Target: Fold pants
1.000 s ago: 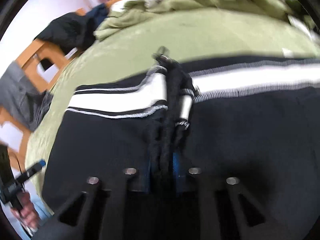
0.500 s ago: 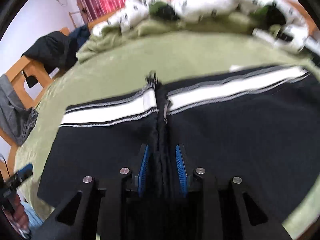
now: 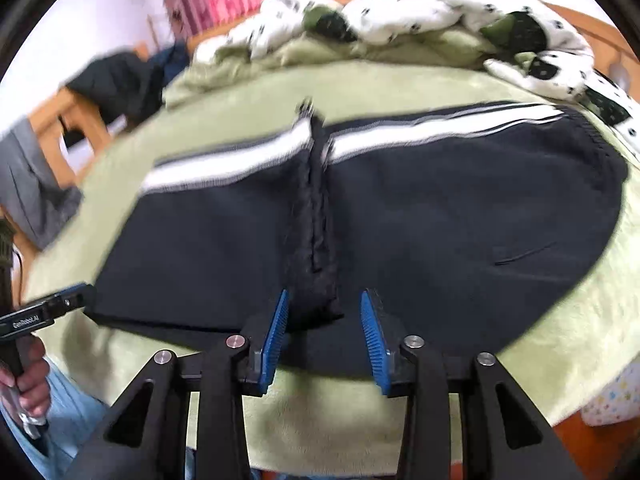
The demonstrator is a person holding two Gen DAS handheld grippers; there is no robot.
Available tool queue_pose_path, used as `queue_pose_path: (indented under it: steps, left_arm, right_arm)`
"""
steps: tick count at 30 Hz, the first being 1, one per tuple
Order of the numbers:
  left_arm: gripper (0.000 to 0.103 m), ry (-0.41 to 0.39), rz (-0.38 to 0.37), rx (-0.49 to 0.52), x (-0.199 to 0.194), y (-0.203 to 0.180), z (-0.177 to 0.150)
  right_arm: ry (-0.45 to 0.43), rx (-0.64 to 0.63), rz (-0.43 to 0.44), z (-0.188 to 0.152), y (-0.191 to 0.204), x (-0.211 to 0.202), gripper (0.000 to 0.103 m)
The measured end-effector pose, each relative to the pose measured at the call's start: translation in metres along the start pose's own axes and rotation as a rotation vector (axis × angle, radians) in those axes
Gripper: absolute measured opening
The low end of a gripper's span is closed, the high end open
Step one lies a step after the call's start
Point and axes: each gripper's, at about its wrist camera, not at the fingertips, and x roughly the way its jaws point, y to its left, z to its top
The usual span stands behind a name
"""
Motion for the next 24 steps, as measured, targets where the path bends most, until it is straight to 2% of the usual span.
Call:
queue_pose_path:
  steps: [3, 6, 8, 9, 12, 16, 20, 24]
  left_arm:
    - [0.067, -0.065, -0.005, -0.007, -0.038, 0.0, 0.014]
    - [0.067, -0.114, -0.017, 0.026, -0.076, -0.002, 0.035]
    - [0.067, -0.153, -0.011, 0.053, -0.096, -0.004, 0.047]
    - [0.067, -0.178, -0.002, 0.066, -0.107, -0.005, 0.055]
    - [0.067, -0.215, 0.03, 0.055, -0.119, -0.004, 0.072]
    - [0.067, -0.176, -0.003, -0.008, -0.096, 0.007, 0.077]
    - [0.067, -0.098, -0.078, -0.097, -0.049, 0.023, 0.066]
    - [0.067, -0.038, -0.109, -0.146, 0.005, 0.035, 0.056]
  right_arm:
    - [-0.031, 0.061, -0.057, 0.014, -0.021, -0.031, 0.046]
    - [-0.047, 0.094, -0.097, 0.031, -0.047, -0.064, 0.046]
    - [-0.107, 0.113, -0.115, 0.04, -0.065, -0.087, 0.046]
    - [-0.141, 0.121, -0.163, 0.045, -0.077, -0.101, 0.046]
    - [-0.17, 0.15, -0.213, 0.05, -0.103, -0.122, 0.05]
    - [-0.18, 0.252, -0.151, 0.047, -0.147, -0.122, 0.066]
    - [-0.122, 0.29, -0.152, 0.033, -0.177, -0.085, 0.066]
    - [-0.035, 0.321, -0.104, 0.022, -0.194, -0.033, 0.066]
